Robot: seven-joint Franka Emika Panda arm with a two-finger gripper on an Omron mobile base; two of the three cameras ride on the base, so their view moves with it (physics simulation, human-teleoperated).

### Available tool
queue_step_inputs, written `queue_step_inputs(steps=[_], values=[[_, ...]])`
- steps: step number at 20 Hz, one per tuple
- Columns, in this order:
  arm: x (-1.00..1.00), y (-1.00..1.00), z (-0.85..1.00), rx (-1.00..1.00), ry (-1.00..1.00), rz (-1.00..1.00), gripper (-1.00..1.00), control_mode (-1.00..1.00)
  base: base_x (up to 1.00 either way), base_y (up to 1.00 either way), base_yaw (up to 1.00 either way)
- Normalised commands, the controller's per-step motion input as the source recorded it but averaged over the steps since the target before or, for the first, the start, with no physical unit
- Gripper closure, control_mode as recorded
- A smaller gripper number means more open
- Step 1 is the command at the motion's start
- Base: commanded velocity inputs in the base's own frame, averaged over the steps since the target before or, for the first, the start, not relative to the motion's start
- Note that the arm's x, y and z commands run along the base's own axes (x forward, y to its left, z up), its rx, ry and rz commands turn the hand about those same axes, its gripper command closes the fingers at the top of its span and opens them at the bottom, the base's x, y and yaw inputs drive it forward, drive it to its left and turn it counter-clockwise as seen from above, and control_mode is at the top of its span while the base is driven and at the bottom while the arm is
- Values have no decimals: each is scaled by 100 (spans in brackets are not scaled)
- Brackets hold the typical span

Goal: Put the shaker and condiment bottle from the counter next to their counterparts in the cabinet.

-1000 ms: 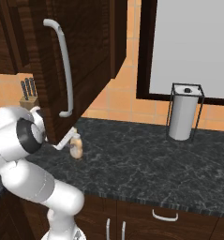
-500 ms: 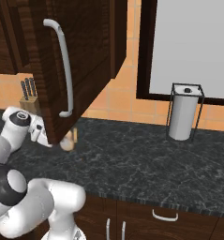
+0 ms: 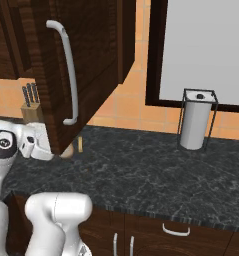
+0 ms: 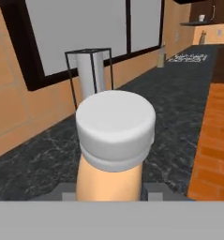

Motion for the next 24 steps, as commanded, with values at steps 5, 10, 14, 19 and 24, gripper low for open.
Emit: queue_step_inputs(steps=[5, 10, 14, 19, 24], values=[[-33, 12, 77, 0, 0, 23, 100, -100, 0, 0, 0], [-32, 21, 88, 0, -1, 22, 100, -100, 0, 0, 0], [-39, 8, 97, 0, -1, 12, 100, -100, 0, 0, 0], [-10, 0, 86, 0, 2, 4, 100, -100, 0, 0, 0], [0, 0, 64, 0, 2, 1, 100, -100, 0, 0, 0]])
